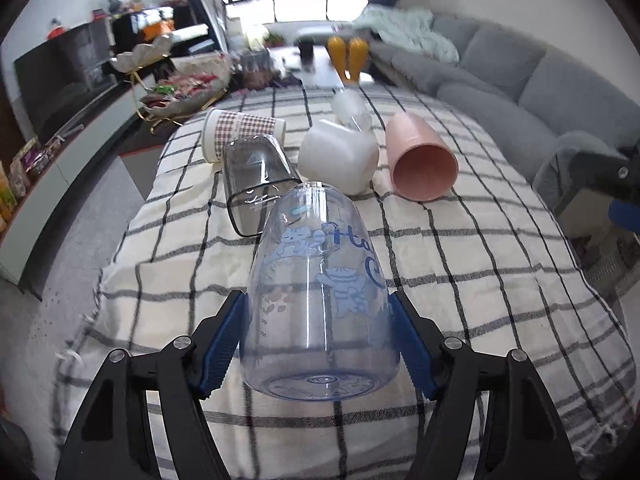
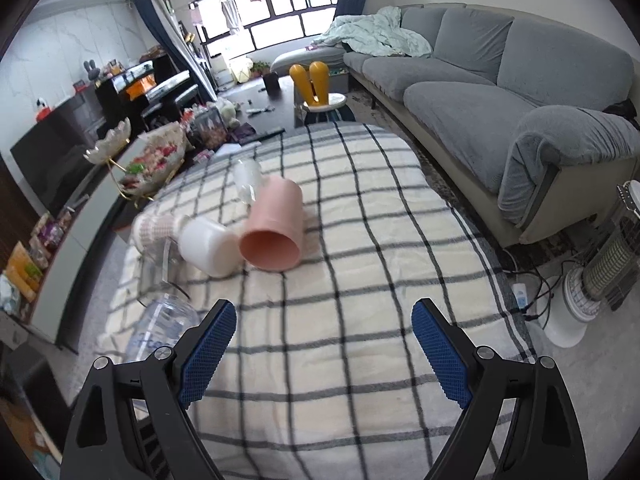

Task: Flip cup upside down
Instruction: 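Rotate the clear cup with the left gripper so its rim faces down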

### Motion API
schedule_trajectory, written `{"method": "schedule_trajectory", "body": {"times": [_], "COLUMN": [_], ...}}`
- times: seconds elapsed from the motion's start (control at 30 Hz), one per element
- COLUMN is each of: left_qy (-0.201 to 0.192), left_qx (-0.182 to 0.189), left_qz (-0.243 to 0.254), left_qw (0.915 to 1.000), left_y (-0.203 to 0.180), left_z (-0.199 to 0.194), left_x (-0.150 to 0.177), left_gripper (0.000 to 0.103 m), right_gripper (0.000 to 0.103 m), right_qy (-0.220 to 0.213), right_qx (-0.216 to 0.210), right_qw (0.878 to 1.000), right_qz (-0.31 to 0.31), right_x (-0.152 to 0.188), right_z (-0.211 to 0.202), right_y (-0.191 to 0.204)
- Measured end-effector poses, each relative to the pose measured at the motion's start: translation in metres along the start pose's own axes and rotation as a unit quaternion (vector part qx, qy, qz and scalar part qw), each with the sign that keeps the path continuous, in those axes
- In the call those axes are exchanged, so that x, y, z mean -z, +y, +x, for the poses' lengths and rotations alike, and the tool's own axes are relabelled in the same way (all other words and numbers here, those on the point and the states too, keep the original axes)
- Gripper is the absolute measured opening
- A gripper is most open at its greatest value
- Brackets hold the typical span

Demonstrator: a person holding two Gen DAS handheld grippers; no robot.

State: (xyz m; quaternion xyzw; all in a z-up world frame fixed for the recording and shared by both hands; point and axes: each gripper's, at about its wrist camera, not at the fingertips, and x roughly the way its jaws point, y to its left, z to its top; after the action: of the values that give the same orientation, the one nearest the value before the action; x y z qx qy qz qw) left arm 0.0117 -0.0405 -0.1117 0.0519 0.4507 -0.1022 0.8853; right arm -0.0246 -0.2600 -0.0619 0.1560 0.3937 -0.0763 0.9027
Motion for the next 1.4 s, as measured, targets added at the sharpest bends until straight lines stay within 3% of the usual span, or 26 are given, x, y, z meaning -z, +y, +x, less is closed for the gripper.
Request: {"method": "schedule_trajectory", "body": {"times": [0.13,0.27,0.33,0.43,0.53,0.6,0.73,0.87,1.13,1.2,1.33,1.4], "left_qy": [0.076,0.171,0.238,0.328,0.413,0.44,0.465,0.507,0.502,0.503,0.484,0.458], "left_qx": [0.012,0.01,0.008,0.021,0.038,0.039,0.033,0.036,0.03,0.028,0.026,0.028], "left_qz": [0.045,0.12,0.147,0.134,0.12,0.121,0.128,0.127,0.165,0.167,0.167,0.166], "left_qw": [0.996,0.9779,0.9599,0.9349,0.9021,0.8893,0.8752,0.8517,0.8485,0.8473,0.8585,0.8728], "left_y": [-0.003,-0.015,-0.021,-0.02,-0.021,-0.024,-0.03,-0.037,-0.051,-0.049,-0.046,-0.042], "left_z": [-0.007,-0.007,-0.001,0.012,0.03,0.041,0.063,0.088,0.099,0.1,0.098,0.091], "left_x": [-0.03,-0.063,-0.073,-0.082,-0.089,-0.093,-0.103,-0.106,-0.121,-0.119,-0.117,-0.123], "left_gripper": [0.071,0.071,0.071,0.071,0.071,0.071,0.071,0.072,0.072,0.077,0.082,0.084], "right_gripper": [0.09,0.09,0.09,0.09,0.09,0.09,0.09,0.09,0.09,0.09,0.09,0.09], "right_qy": [0.027,0.051,0.065,0.091,0.122,0.144,0.17,0.191,0.199,0.197,0.196,0.194], "right_qx": [-0.018,-0.033,-0.043,-0.059,-0.076,-0.083,-0.086,-0.087,-0.09,-0.089,-0.09,-0.091], "right_qw": [0.999,0.994,0.991,0.985,0.975,0.969,0.958,0.95,0.944,0.944,0.944,0.946], "right_qz": [0.04,0.096,0.113,0.137,0.167,0.184,0.213,0.231,0.249,0.251,0.25,0.243], "right_x": [-0.018,-0.04,-0.047,-0.055,-0.056,-0.055,-0.054,-0.055,-0.061,-0.061,-0.061,-0.061], "right_z": [-0.006,-0.007,-0.004,0.008,0.026,0.041,0.064,0.084,0.098,0.098,0.096,0.092], "right_y": [0.001,-0.007,-0.008,-0.011,-0.017,-0.022,-0.031,-0.037,-0.045,-0.045,-0.045,-0.042]}}
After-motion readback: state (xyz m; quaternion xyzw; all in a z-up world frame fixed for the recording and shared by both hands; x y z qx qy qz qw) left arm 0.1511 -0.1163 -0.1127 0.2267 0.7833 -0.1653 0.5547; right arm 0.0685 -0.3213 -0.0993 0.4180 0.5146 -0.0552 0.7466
